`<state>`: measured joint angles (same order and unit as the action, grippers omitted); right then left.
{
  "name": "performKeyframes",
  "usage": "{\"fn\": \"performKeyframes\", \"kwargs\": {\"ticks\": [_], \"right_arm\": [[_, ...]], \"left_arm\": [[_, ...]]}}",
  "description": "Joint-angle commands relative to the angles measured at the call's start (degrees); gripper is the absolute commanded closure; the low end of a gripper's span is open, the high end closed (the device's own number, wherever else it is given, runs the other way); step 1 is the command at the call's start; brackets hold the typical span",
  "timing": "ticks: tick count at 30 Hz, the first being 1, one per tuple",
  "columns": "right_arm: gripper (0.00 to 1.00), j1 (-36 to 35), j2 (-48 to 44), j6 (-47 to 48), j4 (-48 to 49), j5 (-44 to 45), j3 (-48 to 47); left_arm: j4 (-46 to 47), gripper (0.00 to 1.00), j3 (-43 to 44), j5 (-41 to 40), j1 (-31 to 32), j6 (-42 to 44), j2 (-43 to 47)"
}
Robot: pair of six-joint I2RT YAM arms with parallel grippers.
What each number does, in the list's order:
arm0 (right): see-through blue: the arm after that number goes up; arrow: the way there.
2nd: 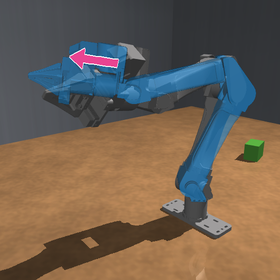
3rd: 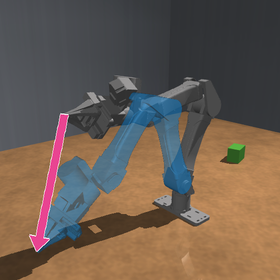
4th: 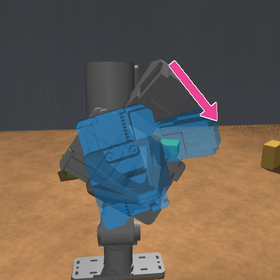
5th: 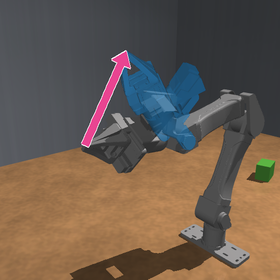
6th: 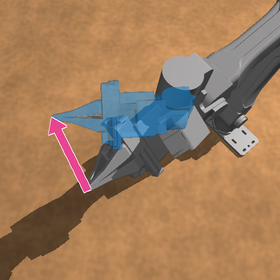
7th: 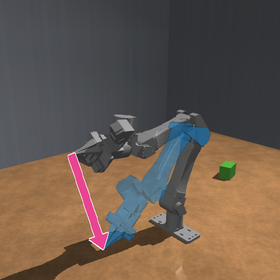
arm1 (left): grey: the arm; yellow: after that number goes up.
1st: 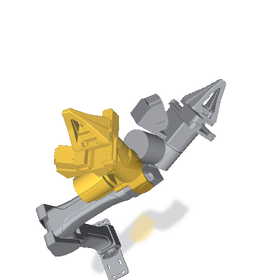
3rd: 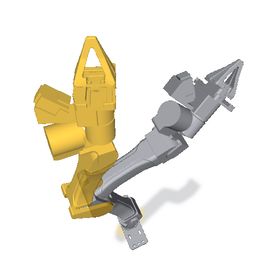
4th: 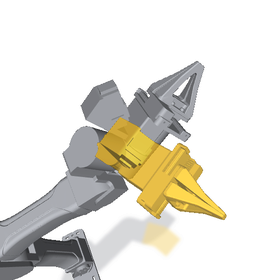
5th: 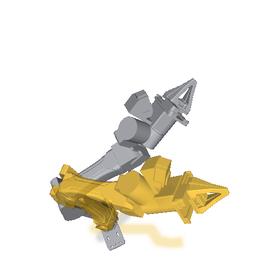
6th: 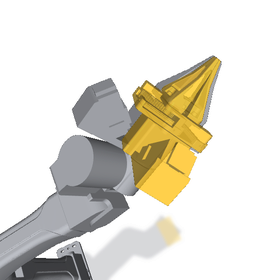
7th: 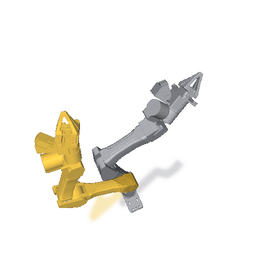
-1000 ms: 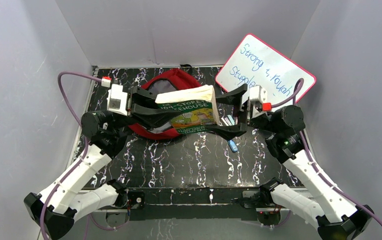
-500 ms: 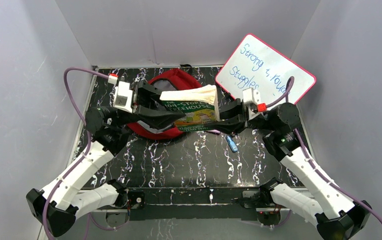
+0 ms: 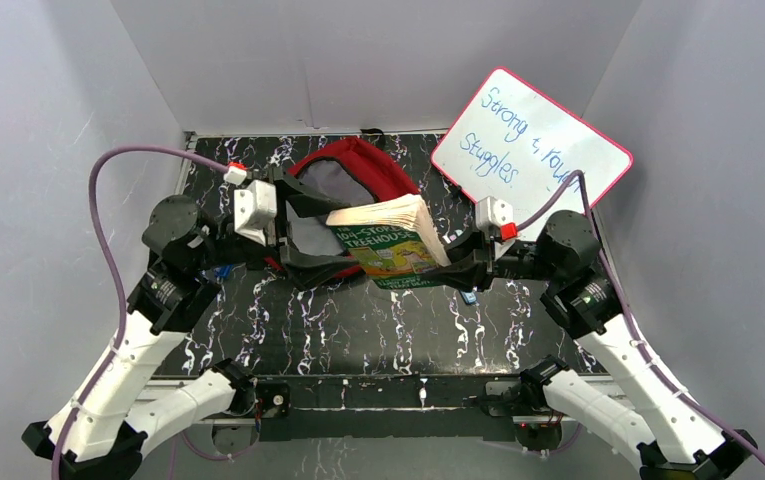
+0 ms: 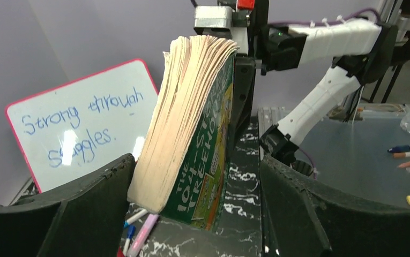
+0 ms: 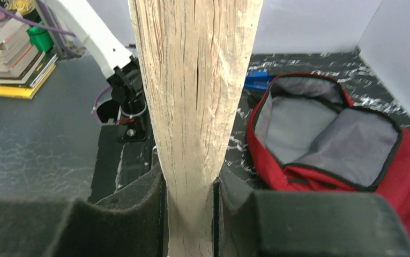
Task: Pack the student bag
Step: Pick up the book from the center of the board.
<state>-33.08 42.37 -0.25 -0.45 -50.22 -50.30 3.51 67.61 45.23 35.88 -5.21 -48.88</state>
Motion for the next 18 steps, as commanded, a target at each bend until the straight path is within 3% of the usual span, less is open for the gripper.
{"fn": "performKeyframes", "kwargs": {"ticks": [1,9,18], "right_arm": [[1.0,0.02,0.89,5.75,-6.31,-2.7,-5.72],[1.0,-0.03,5.74,15.86,-17.19,-6.53,-9.51],[1.0,-0.05,9.94,22.4,-24.22,-6.95,-13.04]], "left_arm": [[-18.85,0.17,4.82,0.2,0.23,9.65,-2.61],[-23.72,0.17,5.87,2.83,0.24,9.51,-6.4],[-28.3,0.33,7.59,6.79,0.24,11.38,-9.47]]}}
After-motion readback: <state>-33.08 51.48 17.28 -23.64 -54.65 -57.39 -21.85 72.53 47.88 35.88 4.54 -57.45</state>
